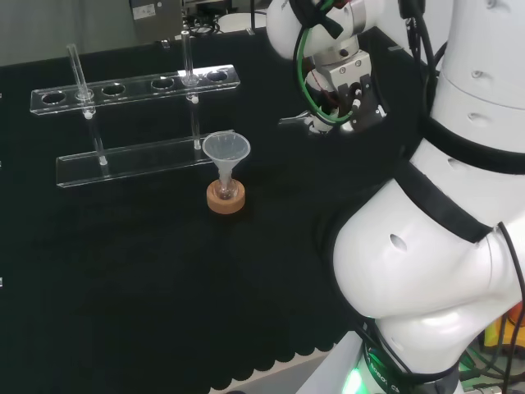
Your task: Pour all the NaCl from the weighing funnel into the round-bottom flask.
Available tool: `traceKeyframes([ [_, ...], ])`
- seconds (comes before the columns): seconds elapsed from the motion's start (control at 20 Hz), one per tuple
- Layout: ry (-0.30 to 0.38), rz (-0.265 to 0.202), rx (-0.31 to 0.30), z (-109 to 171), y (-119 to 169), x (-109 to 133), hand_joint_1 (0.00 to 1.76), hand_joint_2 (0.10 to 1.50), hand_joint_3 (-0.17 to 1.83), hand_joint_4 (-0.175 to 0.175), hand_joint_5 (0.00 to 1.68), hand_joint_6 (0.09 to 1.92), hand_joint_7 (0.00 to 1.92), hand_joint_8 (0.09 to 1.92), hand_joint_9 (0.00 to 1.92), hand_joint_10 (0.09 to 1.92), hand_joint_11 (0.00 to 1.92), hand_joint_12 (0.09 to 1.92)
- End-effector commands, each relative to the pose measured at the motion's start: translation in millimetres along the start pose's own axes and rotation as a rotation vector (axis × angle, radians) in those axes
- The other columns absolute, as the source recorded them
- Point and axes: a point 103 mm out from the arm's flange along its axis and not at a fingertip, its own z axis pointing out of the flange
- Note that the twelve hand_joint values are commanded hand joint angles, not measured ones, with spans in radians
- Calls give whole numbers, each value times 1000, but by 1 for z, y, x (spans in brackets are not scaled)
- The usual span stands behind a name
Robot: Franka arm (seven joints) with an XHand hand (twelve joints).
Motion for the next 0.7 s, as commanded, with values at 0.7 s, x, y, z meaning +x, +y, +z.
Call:
traceKeyframes([
  [0.7, -78, 7, 6, -61, -57, 9, 1072, 730, 674, 175, 1101, 977, 842, 670, 1064, 418, 636, 1210],
])
